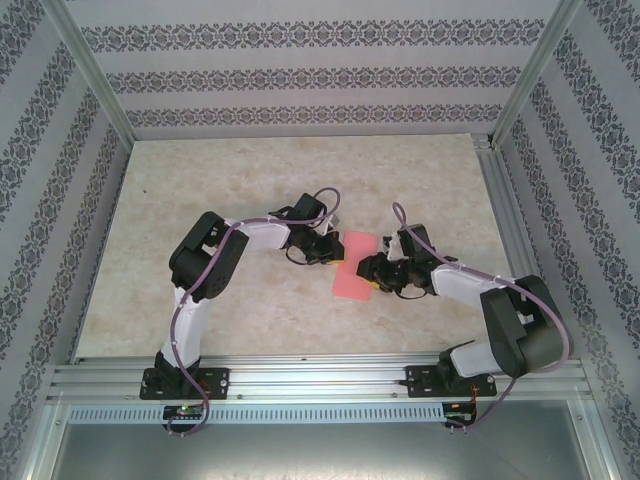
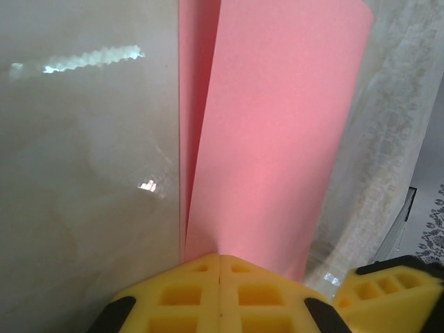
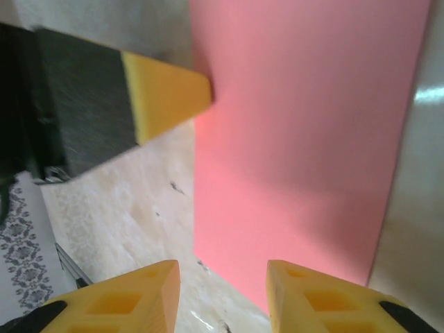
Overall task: Fold a paper plane with a square sheet of paper (pick it up from the middle)
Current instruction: Fold the square sheet of paper in half at the center of the table.
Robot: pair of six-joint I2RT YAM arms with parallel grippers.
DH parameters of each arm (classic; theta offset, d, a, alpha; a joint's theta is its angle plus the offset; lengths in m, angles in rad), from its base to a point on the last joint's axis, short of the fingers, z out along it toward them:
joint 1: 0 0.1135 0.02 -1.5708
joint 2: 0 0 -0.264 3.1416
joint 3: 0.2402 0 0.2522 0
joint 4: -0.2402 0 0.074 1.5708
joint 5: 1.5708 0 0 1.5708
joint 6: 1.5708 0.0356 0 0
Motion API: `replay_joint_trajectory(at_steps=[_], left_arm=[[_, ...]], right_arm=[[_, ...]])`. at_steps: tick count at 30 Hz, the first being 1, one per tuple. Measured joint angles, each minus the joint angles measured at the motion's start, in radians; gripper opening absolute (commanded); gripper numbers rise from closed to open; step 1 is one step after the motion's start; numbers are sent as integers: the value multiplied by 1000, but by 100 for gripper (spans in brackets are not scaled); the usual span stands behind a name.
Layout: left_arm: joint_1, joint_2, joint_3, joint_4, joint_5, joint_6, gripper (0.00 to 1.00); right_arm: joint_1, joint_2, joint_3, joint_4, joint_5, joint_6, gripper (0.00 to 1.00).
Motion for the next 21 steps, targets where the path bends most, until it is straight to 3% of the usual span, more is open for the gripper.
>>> replay_joint_trajectory(at_steps=[8, 16, 21], left_arm=[[0, 0, -1, 0, 3, 0, 3], [0, 0, -1, 0, 4, 0, 3], [0, 0, -1, 0, 4, 0, 3]], right_arm=[[21, 27, -43, 18, 8, 17, 38], [61, -84, -45, -32, 19, 36, 39], [67, -47, -69, -35, 29, 39, 38]])
